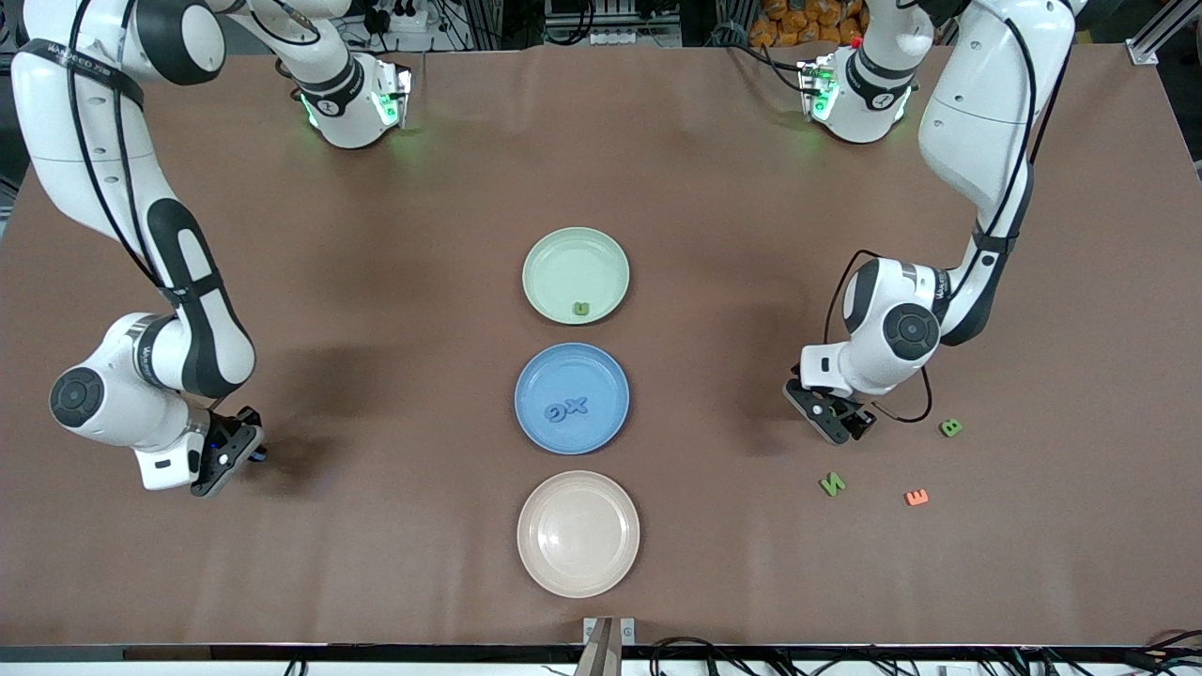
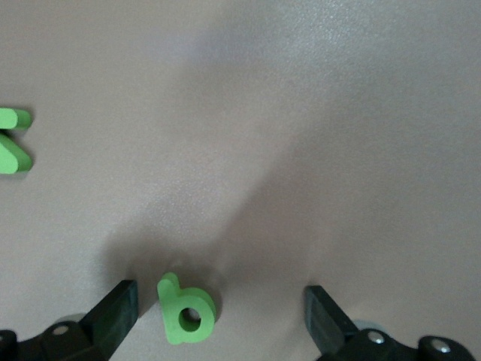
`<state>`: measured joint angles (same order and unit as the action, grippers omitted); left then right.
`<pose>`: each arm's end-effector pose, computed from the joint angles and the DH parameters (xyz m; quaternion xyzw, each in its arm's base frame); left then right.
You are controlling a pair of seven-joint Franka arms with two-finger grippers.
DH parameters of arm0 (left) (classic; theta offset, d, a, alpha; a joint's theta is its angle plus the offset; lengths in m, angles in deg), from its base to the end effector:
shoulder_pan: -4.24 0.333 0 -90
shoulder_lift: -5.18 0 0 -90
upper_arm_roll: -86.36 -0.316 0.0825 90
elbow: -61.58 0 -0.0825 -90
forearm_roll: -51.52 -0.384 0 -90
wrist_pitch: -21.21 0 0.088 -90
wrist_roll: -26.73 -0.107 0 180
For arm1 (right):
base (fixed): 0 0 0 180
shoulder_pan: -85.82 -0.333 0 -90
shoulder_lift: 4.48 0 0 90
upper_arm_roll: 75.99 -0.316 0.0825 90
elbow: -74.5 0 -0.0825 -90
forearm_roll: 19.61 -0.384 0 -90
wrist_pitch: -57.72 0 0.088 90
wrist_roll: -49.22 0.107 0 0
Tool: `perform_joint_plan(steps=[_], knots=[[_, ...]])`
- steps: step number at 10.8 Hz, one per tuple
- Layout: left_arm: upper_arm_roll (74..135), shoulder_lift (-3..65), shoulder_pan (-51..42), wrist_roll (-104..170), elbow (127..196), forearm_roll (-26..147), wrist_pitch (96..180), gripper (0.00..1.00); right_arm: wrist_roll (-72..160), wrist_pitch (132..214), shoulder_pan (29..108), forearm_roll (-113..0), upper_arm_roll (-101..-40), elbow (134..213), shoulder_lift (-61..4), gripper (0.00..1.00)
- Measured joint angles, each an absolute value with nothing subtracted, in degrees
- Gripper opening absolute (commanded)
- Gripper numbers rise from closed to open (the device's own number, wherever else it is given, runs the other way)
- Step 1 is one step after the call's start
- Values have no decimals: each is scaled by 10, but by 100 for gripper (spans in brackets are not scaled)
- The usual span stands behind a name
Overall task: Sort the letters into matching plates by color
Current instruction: 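Carry the blue letter to the blue plate and open the right gripper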
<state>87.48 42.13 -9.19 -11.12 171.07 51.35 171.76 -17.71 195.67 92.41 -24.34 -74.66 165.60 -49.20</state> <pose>0.6122 -0.1585 0.1612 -0.8971 0.4404 -0.0362 0.0023 0.6934 -0.0937 0.1781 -0.8828 -0.4690 -0.0272 0.0045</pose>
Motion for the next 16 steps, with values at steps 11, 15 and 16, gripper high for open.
perform_joint_plan(steps=[11, 15, 16], knots=[[881, 423, -71, -141, 1705, 513, 1718, 100, 237, 1889, 840, -245, -754, 1651, -462, 0], [882, 423, -71, -141, 1704, 513, 1718, 45, 510, 1883, 761, -253, -760, 1651, -442, 0], [883, 423, -71, -139, 1704, 514, 1718, 36, 574, 1883, 740, -263, -763, 1651, -441, 0]])
